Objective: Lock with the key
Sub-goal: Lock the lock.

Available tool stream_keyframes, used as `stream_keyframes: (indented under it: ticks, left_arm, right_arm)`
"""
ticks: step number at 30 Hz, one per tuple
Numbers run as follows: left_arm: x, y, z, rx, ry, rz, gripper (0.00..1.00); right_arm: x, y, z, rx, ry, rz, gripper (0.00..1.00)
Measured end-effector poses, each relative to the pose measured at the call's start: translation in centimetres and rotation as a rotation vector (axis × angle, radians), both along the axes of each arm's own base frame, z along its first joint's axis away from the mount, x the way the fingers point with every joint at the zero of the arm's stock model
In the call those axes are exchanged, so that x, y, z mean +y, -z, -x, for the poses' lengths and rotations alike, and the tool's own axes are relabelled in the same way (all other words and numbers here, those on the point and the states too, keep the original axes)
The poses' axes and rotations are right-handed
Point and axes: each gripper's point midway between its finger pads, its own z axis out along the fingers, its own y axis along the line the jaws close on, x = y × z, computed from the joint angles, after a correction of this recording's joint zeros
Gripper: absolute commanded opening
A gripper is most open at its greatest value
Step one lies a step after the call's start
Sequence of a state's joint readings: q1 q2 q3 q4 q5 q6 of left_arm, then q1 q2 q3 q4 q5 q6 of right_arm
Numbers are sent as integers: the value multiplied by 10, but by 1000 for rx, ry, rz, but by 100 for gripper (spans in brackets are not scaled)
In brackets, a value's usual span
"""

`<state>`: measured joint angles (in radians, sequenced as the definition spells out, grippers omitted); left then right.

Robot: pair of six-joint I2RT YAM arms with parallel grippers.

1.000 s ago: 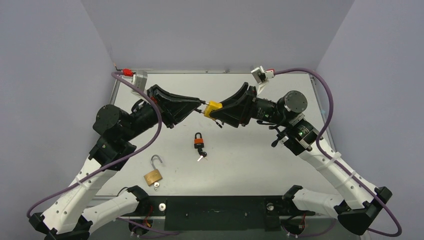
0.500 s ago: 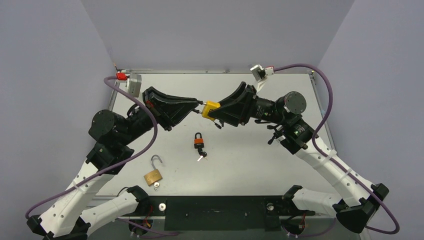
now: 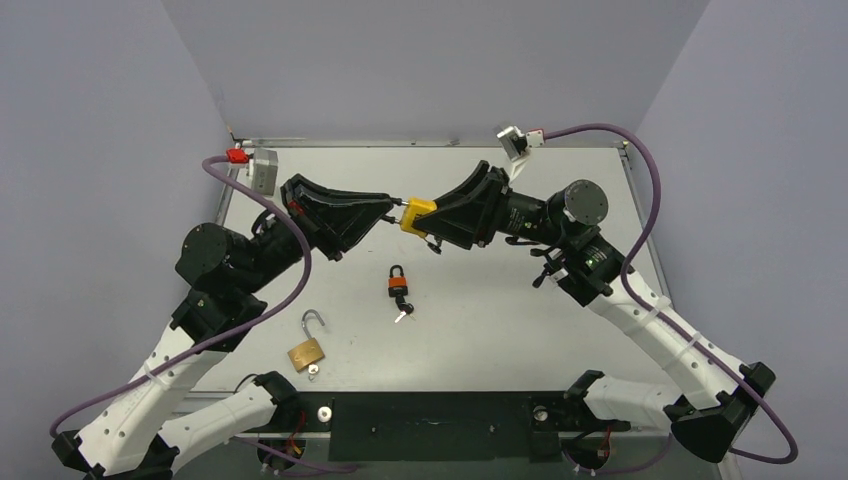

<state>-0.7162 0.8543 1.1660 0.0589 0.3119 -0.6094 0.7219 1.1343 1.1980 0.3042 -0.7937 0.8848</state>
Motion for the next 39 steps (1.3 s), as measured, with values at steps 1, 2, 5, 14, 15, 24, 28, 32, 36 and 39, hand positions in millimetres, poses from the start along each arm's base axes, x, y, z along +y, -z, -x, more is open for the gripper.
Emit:
stream_keyframes:
  ticks: [1,2,5,14,15,24,28,32,36,39]
  left_arm:
    - [-1,0,0,6,-2,5,0]
    - [-1,0,-1,10,-6,12,0]
    - [-4,0,-1,19,-18,32,0]
    - [-5,-1,-9,55,-70,73,0]
    - [-6,0,-12,68,-77,77,0]
    - [-10,5,-22,115,-99,86,0]
    - [-8,2,-24,94,-121,91,0]
    - [-4,-1,-24,64,-145,88,0]
    - [-4,-2,-22,42,-149,79,0]
    - [-4,-1,-22,36,-152,71,0]
  right_arm:
    - [-1,0,-1,-6,15,8,0]
    - [-2,-1,-2,-15,30,13,0]
    - [-4,-4,-3,-29,56,22,0]
    - [-6,-11,-11,-64,122,35,0]
    - [-6,-12,-13,-68,137,41,0]
    - [-10,-8,-21,-64,201,69,0]
    - [-7,-13,-21,-27,183,41,0]
    - [-5,-19,-22,13,142,2,0]
    - [-5,-21,-23,52,101,-42,0]
    - [-5,-23,-26,70,76,-70,0]
